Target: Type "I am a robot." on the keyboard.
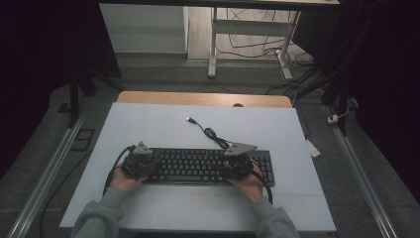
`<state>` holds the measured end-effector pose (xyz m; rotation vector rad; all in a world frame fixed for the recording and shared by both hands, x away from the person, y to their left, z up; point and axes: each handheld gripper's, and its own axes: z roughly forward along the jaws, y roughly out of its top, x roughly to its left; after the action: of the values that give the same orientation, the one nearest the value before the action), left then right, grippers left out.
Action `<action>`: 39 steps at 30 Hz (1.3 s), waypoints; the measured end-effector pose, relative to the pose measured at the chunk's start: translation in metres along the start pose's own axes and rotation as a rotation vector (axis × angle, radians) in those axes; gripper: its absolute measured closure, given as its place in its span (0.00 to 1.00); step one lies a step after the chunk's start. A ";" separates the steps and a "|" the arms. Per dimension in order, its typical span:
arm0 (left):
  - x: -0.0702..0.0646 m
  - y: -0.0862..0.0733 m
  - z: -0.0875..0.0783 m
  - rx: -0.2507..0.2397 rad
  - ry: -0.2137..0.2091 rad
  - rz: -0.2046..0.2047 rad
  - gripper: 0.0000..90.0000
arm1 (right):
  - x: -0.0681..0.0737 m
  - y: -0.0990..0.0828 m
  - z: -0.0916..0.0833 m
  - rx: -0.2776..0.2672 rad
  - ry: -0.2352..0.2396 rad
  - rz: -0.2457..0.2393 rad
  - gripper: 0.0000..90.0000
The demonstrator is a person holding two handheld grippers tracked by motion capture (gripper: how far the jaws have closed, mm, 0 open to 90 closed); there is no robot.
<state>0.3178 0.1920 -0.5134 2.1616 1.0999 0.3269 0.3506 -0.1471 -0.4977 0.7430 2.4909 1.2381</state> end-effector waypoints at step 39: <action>-0.005 0.005 -0.012 -0.121 -0.034 -0.004 0.80 | -0.001 0.000 0.000 -0.004 -0.002 0.001 0.58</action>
<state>0.3117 0.1919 -0.5005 2.0509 1.0391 0.3451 0.3511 -0.1479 -0.4977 0.7444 2.4865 1.2417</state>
